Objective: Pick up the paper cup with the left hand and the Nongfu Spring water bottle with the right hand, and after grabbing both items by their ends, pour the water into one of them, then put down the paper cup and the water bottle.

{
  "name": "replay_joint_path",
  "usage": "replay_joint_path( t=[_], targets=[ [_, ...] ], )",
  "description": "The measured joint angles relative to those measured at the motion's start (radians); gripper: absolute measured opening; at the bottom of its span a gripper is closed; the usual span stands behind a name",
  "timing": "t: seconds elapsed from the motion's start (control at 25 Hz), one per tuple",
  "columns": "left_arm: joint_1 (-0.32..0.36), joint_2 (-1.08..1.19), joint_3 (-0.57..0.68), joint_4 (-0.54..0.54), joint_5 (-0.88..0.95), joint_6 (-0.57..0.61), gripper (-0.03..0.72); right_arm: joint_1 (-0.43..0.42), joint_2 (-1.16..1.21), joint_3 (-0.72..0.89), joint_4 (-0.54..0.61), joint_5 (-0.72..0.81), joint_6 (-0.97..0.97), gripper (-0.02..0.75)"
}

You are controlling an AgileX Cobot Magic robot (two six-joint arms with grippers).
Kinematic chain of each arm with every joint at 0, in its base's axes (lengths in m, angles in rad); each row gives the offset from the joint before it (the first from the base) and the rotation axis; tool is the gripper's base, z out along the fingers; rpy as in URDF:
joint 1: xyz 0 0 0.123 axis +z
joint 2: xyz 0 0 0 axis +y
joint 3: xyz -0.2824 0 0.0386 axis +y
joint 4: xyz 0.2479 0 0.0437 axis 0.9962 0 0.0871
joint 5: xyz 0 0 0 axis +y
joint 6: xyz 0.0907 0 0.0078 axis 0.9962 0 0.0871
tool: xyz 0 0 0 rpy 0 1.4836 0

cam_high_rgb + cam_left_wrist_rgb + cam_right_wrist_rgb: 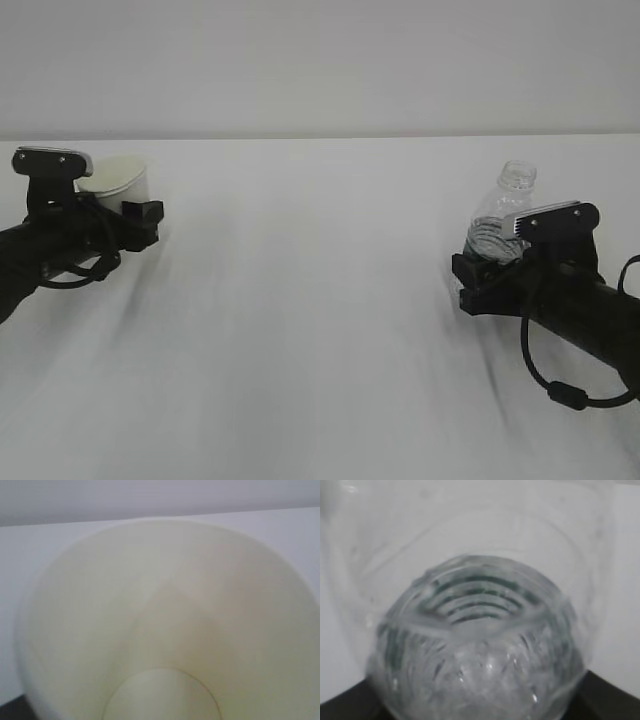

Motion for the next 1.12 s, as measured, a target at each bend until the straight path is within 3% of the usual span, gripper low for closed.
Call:
replay_joint_path(
  t=[0.32, 0.8, 1.12],
  targets=[
    [0.0, -0.081, 0.107, 0.106, -0.014, -0.075, 0.485, 0.0, -0.065, 0.016, -0.025, 0.087, 0.0, 0.467],
    [0.0, -0.152, 0.143, 0.485, -0.099, -0.327, 0.484, 0.0, -0.207, 0.061, -0.088, 0.148, 0.0, 0.468],
    [-0.073, -0.152, 0.143, 0.6, -0.135, -0.372, 0.483, 0.0, -0.309, 0.065, -0.171, 0.212, 0.047, 0.467]
  ],
)
